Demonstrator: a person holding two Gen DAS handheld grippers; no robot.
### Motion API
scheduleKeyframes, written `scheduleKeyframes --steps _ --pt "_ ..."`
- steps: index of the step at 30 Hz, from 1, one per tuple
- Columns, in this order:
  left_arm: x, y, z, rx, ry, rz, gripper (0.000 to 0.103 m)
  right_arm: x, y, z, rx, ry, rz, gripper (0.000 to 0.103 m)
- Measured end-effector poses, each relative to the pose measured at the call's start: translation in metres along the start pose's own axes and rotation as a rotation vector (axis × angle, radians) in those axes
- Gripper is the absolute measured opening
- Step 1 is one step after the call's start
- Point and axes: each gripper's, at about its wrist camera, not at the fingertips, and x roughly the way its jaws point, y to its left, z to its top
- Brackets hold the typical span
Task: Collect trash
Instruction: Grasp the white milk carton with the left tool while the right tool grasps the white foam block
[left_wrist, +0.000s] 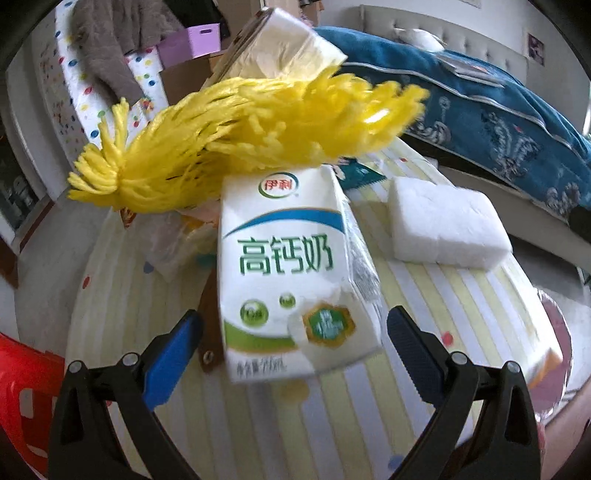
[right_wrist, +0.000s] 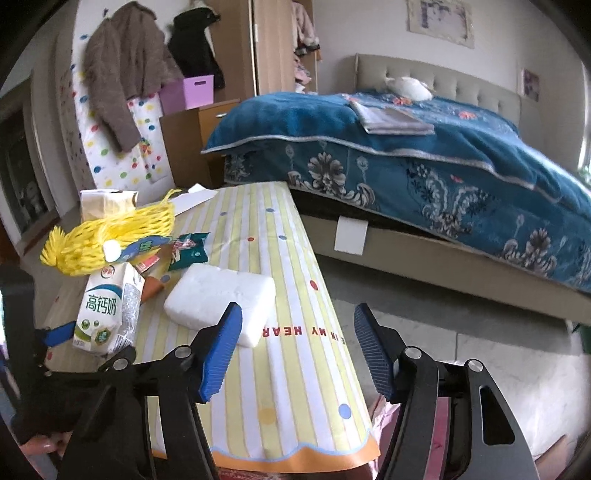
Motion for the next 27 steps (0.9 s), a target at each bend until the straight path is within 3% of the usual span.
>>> scheduleKeyframes --steps 2,6,14,18,23,27 --pt "0.002 0.002 0.001 -0.009 -0.012 0.006 0.097 0.003 -0.002 -0.001 0.003 0.004 0.008 0.063" --pt "0.006 0.000 0.001 0.006 -0.019 -0.003 0.079 0.007 -0.001 -0.003 -0.004 0.021 0.021 0.064" --pt "-0.028 0.011 -0.014 0.049 -0.062 -0.110 0.077 0.004 0.013 -0.013 -0.061 0.042 0.068 0.071" --pt "-0.053 0.024 -0.029 0.084 -0.083 -0.148 0.077 0.008 0.021 -0.020 -0.090 0.058 0.102 0.082" --pt "-0.054 0.033 -0.032 0.082 -0.081 -0.137 0.077 0.032 0.032 -0.026 -0.139 0.088 0.117 0.082" --pt "-0.049 0.033 -0.029 0.077 -0.072 -0.149 0.077 0.058 0.034 -0.022 -0.143 0.111 0.113 0.070"
